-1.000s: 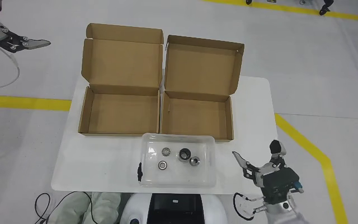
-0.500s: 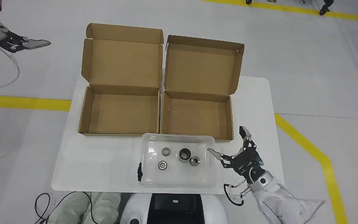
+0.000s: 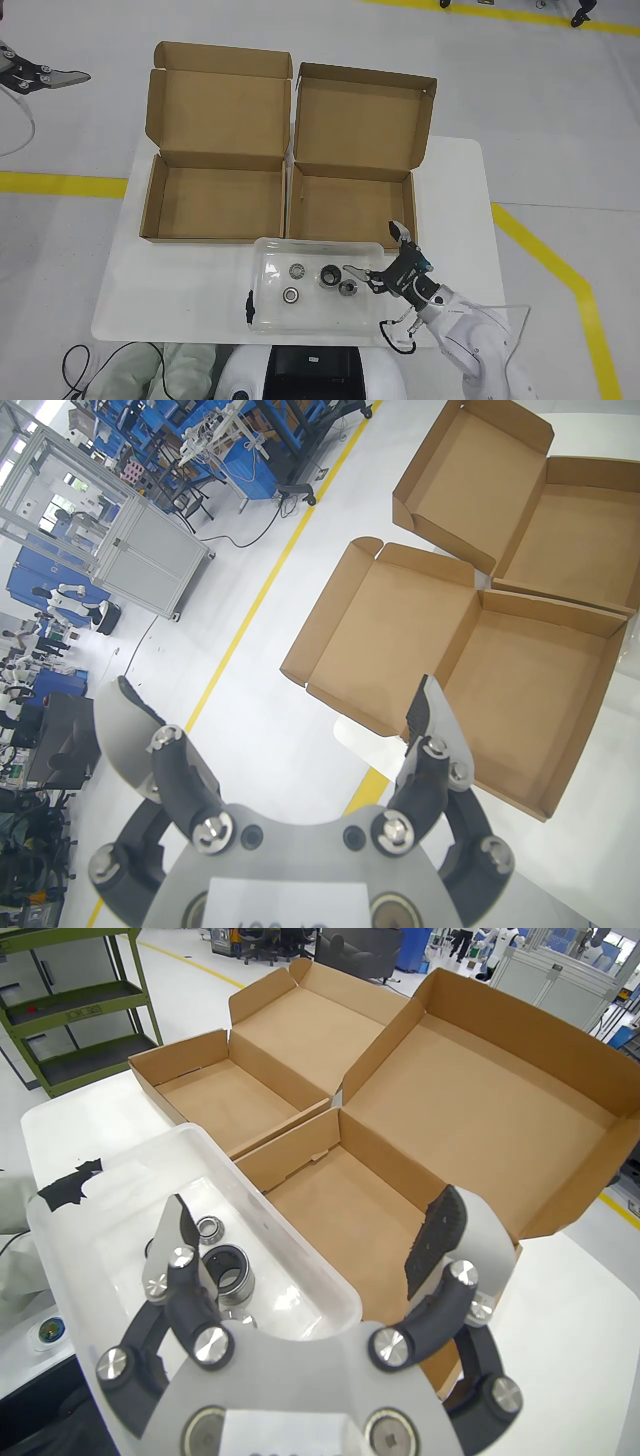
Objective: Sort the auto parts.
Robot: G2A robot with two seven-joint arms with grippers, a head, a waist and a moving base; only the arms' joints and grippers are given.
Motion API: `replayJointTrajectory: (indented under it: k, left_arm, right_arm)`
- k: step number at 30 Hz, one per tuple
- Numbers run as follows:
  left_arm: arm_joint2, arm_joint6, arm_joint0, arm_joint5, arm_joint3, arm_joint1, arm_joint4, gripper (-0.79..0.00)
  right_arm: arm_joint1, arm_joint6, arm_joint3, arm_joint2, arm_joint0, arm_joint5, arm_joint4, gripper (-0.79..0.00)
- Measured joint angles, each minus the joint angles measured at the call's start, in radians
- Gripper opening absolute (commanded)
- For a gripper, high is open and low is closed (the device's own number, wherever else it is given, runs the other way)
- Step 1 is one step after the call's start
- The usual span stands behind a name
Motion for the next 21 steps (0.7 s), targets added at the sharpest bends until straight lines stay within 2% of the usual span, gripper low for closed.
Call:
replayJointTrajectory:
  k: [17,21]
  left_arm:
    - [0.000,0.000,0.000,0.000,0.000,0.000,0.000,0.000]
    - [0.000,0.000,0.000,0.000,0.000,0.000,0.000,0.000]
  right_arm:
    - [0.000,0.002,0.000,-0.001,0.001,-0.001,-0.002,0.000]
    - [0.006,0.039,0.015,-0.023,0.045,-0.059,-0.009,0.000]
